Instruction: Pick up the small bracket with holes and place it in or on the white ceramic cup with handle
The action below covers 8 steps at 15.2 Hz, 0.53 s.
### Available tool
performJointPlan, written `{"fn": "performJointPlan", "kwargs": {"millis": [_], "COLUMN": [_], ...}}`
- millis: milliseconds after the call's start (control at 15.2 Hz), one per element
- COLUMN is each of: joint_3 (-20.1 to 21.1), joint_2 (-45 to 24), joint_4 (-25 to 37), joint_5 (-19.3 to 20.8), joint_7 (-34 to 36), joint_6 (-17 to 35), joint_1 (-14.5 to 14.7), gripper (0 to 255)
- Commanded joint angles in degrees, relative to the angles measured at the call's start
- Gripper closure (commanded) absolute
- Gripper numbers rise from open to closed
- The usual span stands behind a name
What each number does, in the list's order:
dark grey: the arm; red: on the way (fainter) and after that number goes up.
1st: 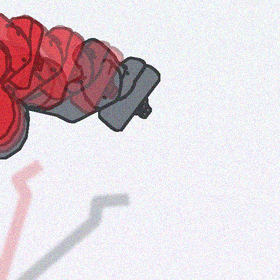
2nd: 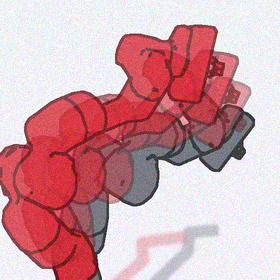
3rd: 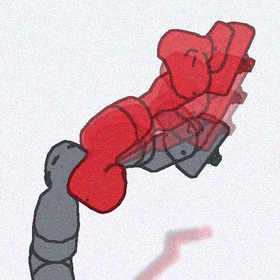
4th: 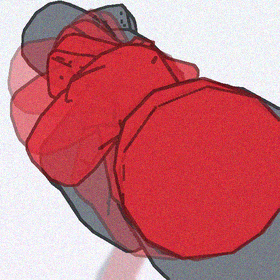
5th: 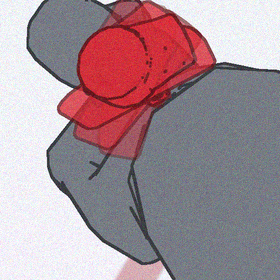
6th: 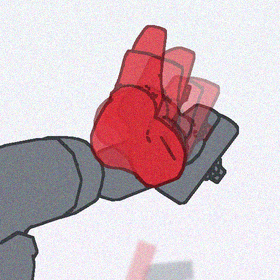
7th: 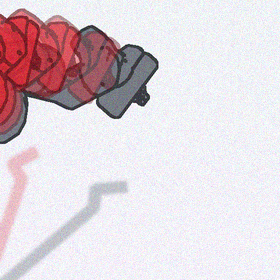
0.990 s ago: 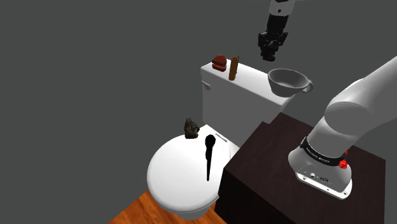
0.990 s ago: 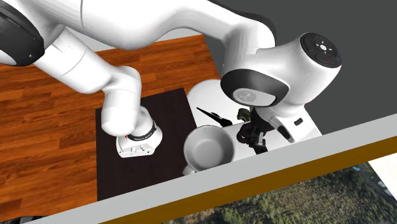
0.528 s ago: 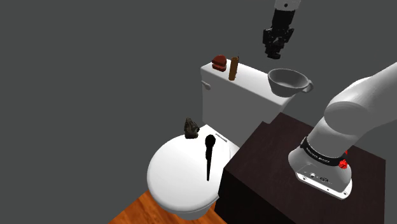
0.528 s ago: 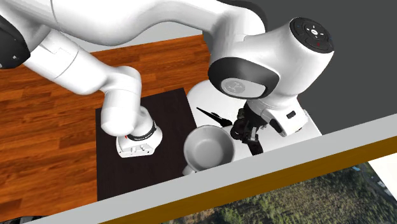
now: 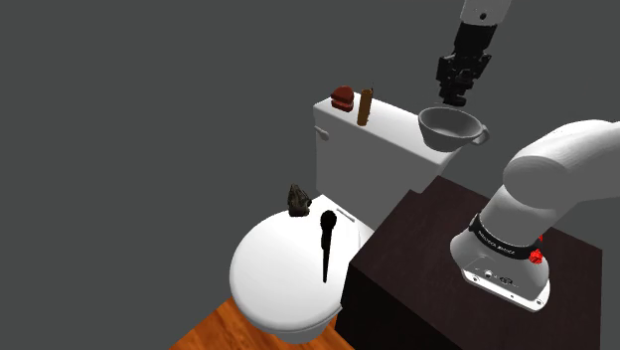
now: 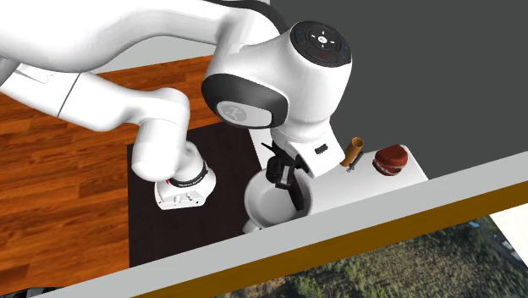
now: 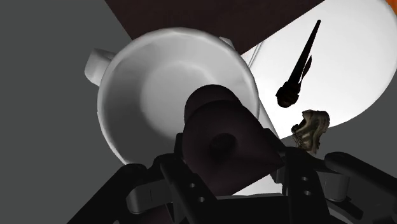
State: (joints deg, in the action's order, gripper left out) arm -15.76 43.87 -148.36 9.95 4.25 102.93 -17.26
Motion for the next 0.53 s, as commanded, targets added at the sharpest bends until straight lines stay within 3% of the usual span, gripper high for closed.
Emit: {"fn": "performJointPlan", "kwargs": {"millis": [0,462], "joint_3": [-0.22,-1.27], "joint_2": [0.44,-0.76], "joint_4": [-1.9,-6.58], "joint_5": [0.34,1.22], "joint_7": [0.02,0.04], "joint_6": [1.44,7.3], "joint_1": [-0.24,-0.56], "gripper": [255,255]}}
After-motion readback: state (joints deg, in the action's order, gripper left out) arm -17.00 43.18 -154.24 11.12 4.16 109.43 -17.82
